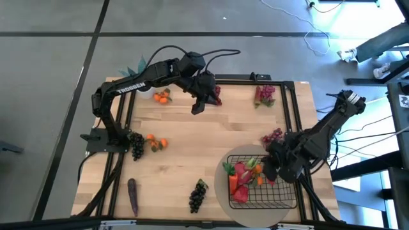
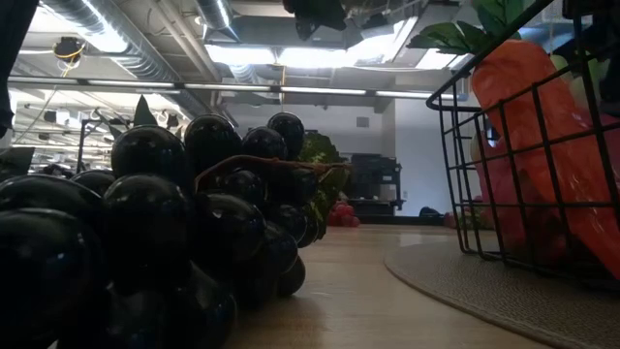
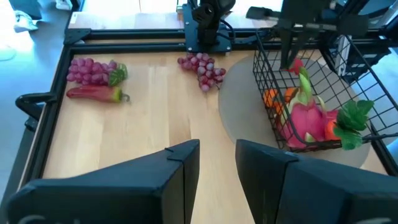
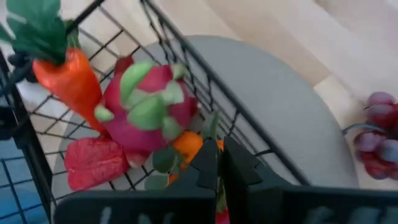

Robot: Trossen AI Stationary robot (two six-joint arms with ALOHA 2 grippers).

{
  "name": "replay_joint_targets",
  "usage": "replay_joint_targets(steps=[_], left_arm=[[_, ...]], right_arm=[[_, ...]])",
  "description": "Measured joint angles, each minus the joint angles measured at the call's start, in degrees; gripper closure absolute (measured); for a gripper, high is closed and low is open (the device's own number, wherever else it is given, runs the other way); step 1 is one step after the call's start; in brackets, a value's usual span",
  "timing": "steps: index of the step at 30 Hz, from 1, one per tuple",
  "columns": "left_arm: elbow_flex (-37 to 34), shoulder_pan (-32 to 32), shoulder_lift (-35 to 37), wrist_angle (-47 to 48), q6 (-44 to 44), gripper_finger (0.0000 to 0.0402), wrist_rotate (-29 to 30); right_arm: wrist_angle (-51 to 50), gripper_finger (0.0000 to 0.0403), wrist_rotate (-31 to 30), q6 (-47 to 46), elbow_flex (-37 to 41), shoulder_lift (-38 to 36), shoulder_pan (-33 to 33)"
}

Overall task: Build produce basket
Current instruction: Put the bottom red chili pepper into the black wire basket

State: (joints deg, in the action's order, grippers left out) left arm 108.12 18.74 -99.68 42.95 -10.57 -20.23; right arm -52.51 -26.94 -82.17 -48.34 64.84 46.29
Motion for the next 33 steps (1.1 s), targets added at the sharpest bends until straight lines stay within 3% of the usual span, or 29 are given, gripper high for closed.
replay_joint_targets(steps=[10,16,33], left_arm=[[0.00,0.12,0.00,-0.16,1.62,0.0308,0.02],[0.00,0.39,0.00,-0.16,1.64,0.0308,0.07],[0.00,0.42,0.00,-0.08,1.01,0.0308,0.04]], right_arm=[[6.07,0.0403,0.38,0.65,0.00,5.66,0.47],[16.68,0.0403,1.06,6.89,0.00,6.20,0.47],[37.20,0.0403,2.23,24.01,0.00,16.46,-1.68]])
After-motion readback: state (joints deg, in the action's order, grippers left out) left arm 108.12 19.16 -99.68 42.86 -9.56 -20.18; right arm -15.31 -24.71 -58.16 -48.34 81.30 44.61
